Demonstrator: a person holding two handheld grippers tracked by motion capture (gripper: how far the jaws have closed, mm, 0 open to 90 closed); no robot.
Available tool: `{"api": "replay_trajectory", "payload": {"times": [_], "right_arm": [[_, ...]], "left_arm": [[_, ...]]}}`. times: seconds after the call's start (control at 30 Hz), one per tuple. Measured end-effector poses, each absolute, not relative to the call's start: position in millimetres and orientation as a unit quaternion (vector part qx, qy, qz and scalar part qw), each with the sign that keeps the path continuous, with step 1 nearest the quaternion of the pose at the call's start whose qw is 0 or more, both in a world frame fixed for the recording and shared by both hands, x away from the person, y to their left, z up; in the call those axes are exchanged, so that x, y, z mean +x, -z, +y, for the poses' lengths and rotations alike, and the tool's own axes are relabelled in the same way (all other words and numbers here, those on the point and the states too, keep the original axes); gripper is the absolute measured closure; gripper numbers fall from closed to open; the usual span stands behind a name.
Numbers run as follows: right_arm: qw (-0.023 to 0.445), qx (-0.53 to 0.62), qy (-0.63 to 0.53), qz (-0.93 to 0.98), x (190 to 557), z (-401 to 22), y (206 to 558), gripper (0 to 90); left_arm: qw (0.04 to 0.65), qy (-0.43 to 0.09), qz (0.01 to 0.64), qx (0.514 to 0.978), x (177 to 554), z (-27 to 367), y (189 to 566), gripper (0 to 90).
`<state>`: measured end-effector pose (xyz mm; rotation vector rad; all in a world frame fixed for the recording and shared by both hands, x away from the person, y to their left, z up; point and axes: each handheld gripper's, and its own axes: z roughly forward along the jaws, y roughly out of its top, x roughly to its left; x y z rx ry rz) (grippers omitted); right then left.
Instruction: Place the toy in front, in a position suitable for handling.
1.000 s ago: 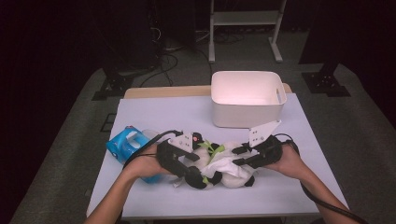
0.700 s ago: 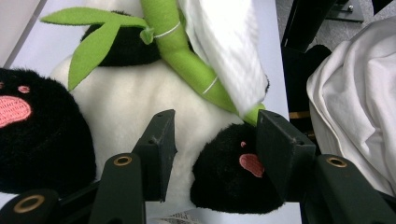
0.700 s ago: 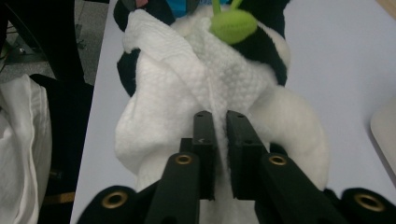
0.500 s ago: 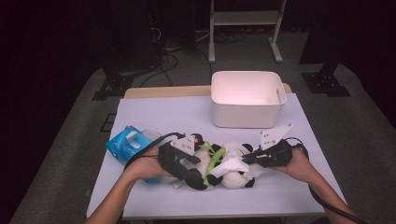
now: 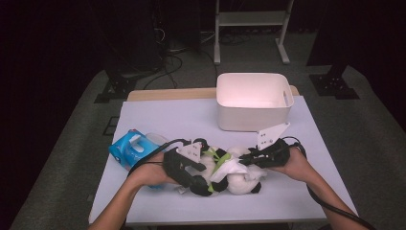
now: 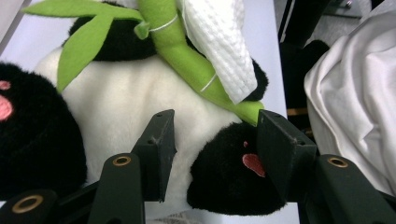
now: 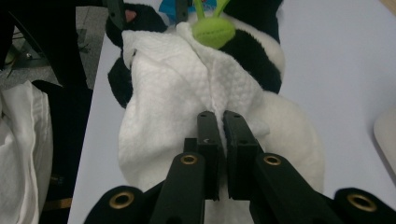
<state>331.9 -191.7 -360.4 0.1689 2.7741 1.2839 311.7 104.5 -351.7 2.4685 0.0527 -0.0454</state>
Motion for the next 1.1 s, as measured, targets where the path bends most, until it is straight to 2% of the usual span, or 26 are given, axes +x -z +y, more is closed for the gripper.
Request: {"api": "replay_trajectory", "payload": {"times": [0.3, 0.47, 0.57, 1.1], "right_arm": [[0.039, 0.065, -0.416, 0.906, 325.5, -196.9, 367.3, 86.2], [0.035, 0.071, -0.426, 0.901, 323.5, -204.1, 370.7, 86.2], [0.037, 0.075, -0.426, 0.901, 322.9, -207.4, 372.4, 86.2], [0.042, 0.072, -0.414, 0.906, 317.8, -218.9, 365.5, 85.9]], "left_arm": [[0.336, -0.027, 0.029, 0.941, 314.4, 107.9, 332.7, 45.2], [0.302, -0.046, 0.041, 0.951, 321.2, 106.1, 344.2, 46.3], [0.302, -0.057, 0.042, 0.951, 321.7, 102.8, 349.6, 47.1], [0.31, -0.054, 0.022, 0.949, 318.0, 79.8, 360.9, 48.3]]}}
